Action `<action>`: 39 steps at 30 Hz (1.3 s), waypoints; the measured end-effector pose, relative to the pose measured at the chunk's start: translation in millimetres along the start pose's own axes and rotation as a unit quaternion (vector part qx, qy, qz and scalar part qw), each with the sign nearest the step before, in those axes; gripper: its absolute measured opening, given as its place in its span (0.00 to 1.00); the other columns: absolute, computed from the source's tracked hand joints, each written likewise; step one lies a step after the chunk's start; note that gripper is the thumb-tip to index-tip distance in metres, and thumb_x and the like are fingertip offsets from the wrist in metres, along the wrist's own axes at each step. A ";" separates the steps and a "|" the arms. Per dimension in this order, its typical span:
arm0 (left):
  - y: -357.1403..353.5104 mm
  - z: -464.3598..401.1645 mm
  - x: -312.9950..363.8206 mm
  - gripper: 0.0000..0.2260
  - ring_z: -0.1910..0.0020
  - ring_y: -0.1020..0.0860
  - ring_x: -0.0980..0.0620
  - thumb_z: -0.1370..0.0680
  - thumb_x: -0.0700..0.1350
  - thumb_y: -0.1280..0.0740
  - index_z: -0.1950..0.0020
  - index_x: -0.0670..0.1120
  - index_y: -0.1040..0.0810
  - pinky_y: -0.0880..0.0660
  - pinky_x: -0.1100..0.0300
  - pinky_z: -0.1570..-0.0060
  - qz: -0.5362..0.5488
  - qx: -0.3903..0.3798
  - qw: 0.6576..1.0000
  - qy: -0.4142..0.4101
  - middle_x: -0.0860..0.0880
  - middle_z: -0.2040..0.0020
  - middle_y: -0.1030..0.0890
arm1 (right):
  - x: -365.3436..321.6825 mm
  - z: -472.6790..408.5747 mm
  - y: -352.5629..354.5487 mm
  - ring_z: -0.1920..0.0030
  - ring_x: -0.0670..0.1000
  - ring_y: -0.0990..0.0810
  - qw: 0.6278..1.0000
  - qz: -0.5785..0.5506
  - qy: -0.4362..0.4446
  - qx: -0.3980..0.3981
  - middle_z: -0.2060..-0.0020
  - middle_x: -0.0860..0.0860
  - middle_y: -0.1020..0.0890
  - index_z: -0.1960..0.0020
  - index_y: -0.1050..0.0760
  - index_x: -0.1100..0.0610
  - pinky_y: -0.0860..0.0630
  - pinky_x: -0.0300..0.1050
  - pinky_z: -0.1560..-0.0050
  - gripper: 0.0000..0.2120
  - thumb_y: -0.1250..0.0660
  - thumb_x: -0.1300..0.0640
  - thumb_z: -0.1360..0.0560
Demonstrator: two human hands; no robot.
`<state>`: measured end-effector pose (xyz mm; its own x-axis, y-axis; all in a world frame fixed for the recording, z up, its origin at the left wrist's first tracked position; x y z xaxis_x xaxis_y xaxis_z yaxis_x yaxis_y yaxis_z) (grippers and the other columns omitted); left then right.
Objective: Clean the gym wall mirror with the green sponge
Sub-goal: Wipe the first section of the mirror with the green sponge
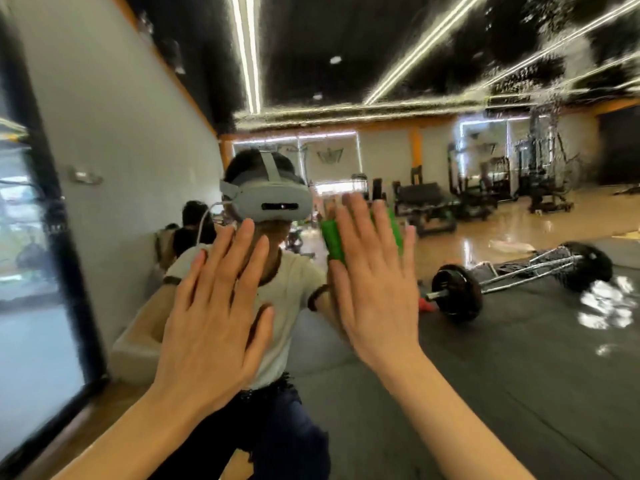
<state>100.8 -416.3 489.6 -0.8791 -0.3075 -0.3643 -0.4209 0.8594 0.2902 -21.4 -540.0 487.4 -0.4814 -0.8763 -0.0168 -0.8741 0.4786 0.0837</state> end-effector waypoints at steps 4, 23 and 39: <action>-1.2 -0.2 -0.5 0.30 0.18 0.51 0.45 0.19 0.51 0.45 0.19 0.38 0.41 0.55 0.50 0.20 -0.019 -0.003 1.000 0.002 0.39 0.18 0.44 | 78.0 30.4 15.4 0.19 0.55 0.53 0.966 -0.003 -0.249 0.062 0.19 0.54 0.47 0.18 0.48 0.58 0.54 0.67 0.22 0.27 0.52 0.52 0.16; 0.8 1.5 2.9 0.30 0.18 0.52 0.47 0.19 0.51 0.45 0.19 0.38 0.41 0.56 0.53 0.20 -0.020 0.008 1.000 0.016 0.39 0.18 0.43 | 6.1 52.2 -1.9 0.19 0.53 0.56 0.975 -0.065 -0.209 0.047 0.19 0.54 0.47 0.19 0.49 0.58 0.62 0.59 0.21 0.27 0.53 0.50 0.15; 0.6 3.0 2.5 0.29 0.20 0.47 0.39 0.18 0.50 0.44 0.20 0.37 0.41 0.53 0.48 0.21 -0.017 0.017 1.000 0.004 0.36 0.20 0.42 | 55.4 37.9 12.0 0.20 0.51 0.53 0.995 -0.054 -0.073 0.031 0.21 0.57 0.41 0.20 0.45 0.62 0.64 0.55 0.21 0.25 0.54 0.52 0.14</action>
<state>99.1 -415.4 486.2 -0.8662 -0.3391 -0.3670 -0.4425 0.8618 0.2480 -61.1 -580.7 449.7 -0.3854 -0.9076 -0.1665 -0.9212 0.3889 0.0125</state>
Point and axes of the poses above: each hand's wrist, its own z-axis away from the middle knuckle, its own y-axis out of the back of the hand, x = y × z, the point moved 6 cm from there along -z, towards the middle knuckle
